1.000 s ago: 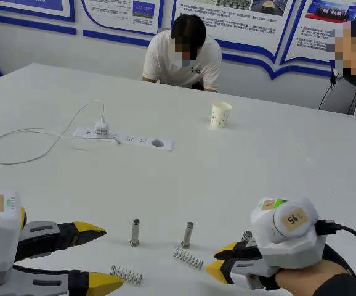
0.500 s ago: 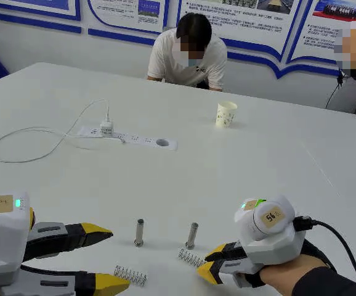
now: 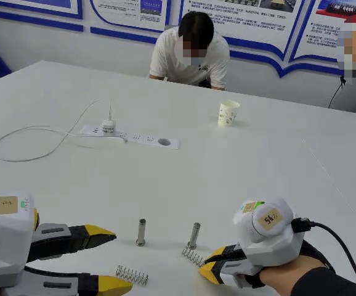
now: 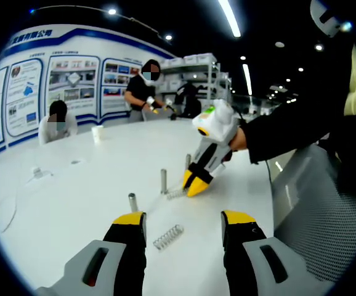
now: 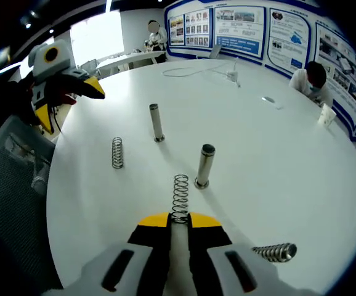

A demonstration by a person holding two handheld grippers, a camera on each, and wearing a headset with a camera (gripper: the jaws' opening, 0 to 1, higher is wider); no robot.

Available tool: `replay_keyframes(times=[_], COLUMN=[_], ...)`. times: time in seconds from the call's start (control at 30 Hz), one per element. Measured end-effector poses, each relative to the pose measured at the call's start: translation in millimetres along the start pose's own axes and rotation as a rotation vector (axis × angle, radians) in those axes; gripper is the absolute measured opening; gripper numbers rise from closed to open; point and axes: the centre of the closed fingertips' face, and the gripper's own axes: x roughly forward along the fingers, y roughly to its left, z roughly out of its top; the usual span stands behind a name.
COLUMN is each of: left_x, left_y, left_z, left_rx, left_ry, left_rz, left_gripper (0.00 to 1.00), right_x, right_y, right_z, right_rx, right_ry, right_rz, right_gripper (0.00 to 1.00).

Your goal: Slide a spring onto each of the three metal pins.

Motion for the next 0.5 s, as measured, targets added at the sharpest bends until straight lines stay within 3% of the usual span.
replay_keyframes(times=[0.33,0.5], left_x=[8.5,15.7], left_y=[-7.3,-10.8], left_z=[0.2,2.6], left_rx=[0.027,0.057], left_ry=[0.02,0.03], left_rz=[-0.034,-0.057], left_gripper=[0.47,0.45], right_x=[-17.3,-29.9], right_y=[15.3,30.9], right_z=[8.3,19.5], right_rx=[-0.057,-0.106], right_ry=[0.008,0.015], right_rz=[0.022,0.072], right_gripper=[0.11,0.11])
